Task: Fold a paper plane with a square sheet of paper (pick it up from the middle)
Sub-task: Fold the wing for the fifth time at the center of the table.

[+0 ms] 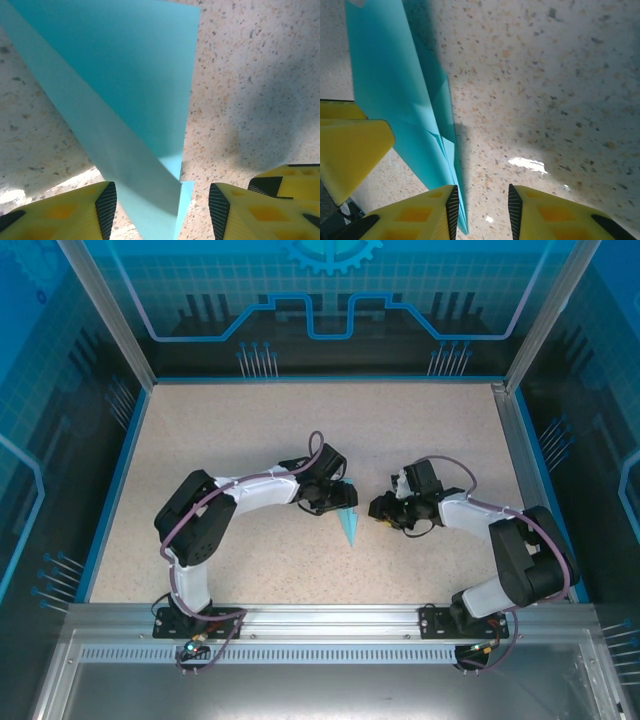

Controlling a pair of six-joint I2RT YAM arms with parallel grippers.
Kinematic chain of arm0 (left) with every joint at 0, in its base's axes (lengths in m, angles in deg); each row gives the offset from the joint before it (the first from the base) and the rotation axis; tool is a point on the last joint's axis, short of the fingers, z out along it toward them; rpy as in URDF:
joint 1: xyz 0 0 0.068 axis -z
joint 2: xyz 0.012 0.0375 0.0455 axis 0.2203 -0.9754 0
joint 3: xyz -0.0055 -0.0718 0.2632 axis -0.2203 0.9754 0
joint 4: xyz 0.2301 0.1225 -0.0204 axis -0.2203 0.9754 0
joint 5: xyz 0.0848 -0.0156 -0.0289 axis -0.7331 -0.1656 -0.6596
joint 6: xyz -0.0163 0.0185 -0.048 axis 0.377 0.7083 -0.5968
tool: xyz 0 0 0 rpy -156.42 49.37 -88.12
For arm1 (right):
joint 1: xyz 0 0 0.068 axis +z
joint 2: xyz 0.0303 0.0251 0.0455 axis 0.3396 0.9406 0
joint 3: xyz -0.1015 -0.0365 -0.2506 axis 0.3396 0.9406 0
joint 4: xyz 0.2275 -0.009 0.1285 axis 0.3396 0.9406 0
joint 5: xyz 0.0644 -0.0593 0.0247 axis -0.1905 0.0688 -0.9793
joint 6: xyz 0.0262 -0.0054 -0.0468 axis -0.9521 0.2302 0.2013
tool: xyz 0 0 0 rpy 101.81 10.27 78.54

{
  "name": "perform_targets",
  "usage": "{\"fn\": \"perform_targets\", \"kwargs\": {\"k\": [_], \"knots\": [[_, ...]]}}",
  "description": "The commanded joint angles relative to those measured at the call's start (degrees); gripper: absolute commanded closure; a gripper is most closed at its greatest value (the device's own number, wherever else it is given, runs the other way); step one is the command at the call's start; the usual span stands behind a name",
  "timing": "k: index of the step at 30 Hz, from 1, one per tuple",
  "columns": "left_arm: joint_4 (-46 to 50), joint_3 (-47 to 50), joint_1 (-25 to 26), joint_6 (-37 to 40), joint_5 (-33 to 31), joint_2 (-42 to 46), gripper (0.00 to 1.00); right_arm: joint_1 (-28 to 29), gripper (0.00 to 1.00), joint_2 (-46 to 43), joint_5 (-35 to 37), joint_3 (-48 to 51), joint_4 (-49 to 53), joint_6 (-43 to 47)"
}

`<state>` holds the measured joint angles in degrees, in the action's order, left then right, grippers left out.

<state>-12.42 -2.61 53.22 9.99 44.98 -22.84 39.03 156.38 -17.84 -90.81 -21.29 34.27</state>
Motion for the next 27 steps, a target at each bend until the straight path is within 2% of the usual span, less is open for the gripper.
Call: {"fn": "perform_targets", "kwargs": {"k": [1,6,10,13,16,21,24,27], "knots": [[4.1,-1.8,0.3,-1.1,-2.9,1.5,0.45,-0.6,0.64,-1.4,0.4,0.8,-0.1,0.6],[4.5,-2.1,0.4,-0.7,-2.9,1.6,0.45,-0.7,0.58,-3.3,1.2,1.8,-1.5,0.5],[4.6,-1.6,0.3,-0.8,-3.6,2.2,0.44,-0.6,0.5,-7.3,4.1,2.0,-0.3,1.3],[4.5,-1.2,0.3,-1.4,-4.0,2.6,0.44,-0.7,0.49,-11.2,7.1,2.0,1.9,2.9],[4.8,-1.4,0.3,-2.0,-4.0,2.5,0.44,-0.9,0.42,-15.7,10.0,2.3,4.1,4.5],[6.6,-2.1,0.3,-2.2,-5.5,3.3,0.43,-1.6,0.32,-21.7,10.5,4.9,3.8,5.1],[7.1,-2.1,0.4,-2.1,-6.1,3.7,0.42,-1.8,0.36,-21.8,4.8,6.2,0.3,5.8],[7.0,-2.5,0.4,-2.0,-6.2,3.7,0.42,-1.3,0.48,-18.3,-1.6,5.7,-3.4,5.2]]}}
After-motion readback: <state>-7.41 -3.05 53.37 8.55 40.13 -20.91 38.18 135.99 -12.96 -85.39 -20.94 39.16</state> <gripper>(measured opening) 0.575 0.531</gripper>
